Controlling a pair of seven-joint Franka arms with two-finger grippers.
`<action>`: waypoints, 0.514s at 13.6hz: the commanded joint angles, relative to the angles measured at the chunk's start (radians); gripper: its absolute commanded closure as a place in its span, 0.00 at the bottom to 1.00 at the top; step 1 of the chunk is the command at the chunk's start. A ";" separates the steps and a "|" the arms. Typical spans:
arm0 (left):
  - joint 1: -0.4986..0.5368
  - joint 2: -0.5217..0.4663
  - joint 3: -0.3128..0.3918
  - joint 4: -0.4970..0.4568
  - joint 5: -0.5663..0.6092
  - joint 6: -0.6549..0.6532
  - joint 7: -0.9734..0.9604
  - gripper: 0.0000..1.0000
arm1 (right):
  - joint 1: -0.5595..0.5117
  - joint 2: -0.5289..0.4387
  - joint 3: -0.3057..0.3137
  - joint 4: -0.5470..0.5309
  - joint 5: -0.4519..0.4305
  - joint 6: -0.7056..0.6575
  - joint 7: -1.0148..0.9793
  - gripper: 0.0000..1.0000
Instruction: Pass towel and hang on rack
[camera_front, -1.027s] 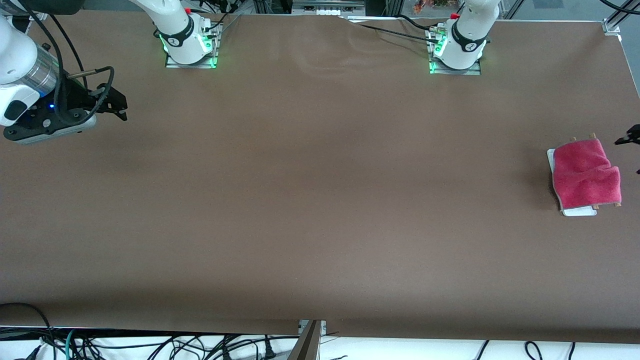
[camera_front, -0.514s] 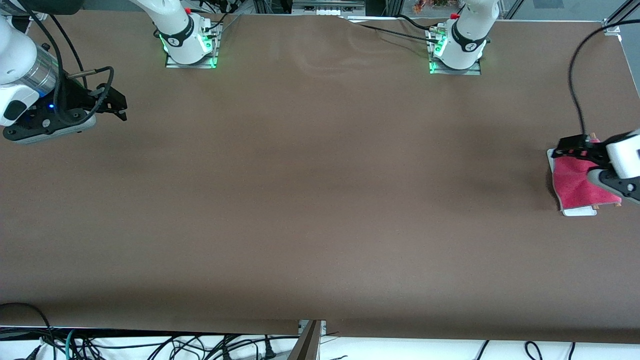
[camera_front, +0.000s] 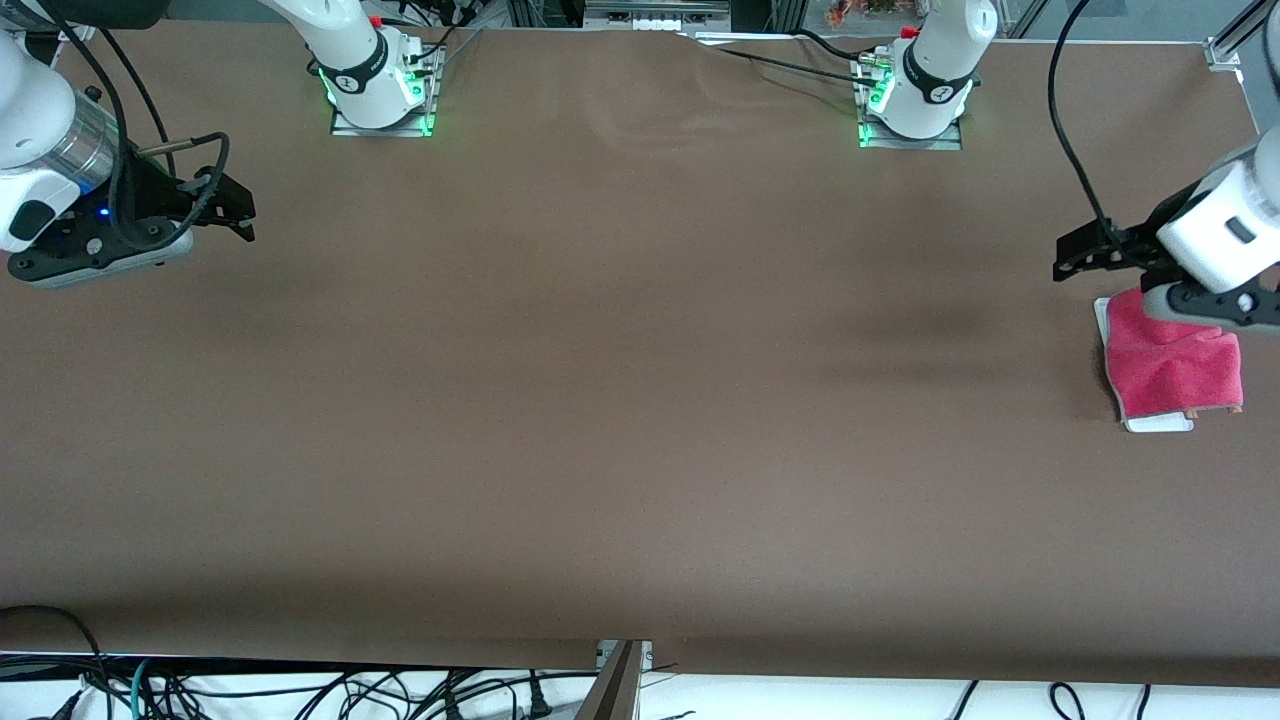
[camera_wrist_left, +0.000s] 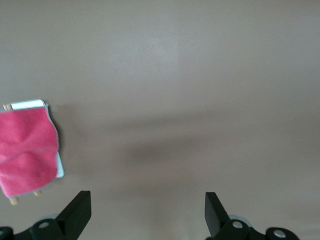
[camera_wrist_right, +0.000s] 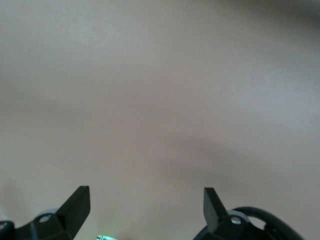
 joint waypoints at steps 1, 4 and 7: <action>-0.038 -0.154 0.044 -0.211 -0.015 0.111 -0.014 0.00 | -0.004 -0.014 0.006 0.006 -0.005 -0.008 -0.007 0.00; -0.029 -0.161 0.032 -0.222 0.005 0.119 -0.019 0.00 | -0.006 -0.018 0.005 0.006 -0.005 -0.011 -0.010 0.00; -0.026 -0.161 0.022 -0.221 0.050 0.119 -0.022 0.00 | -0.006 -0.020 -0.001 0.004 -0.005 -0.011 -0.010 0.00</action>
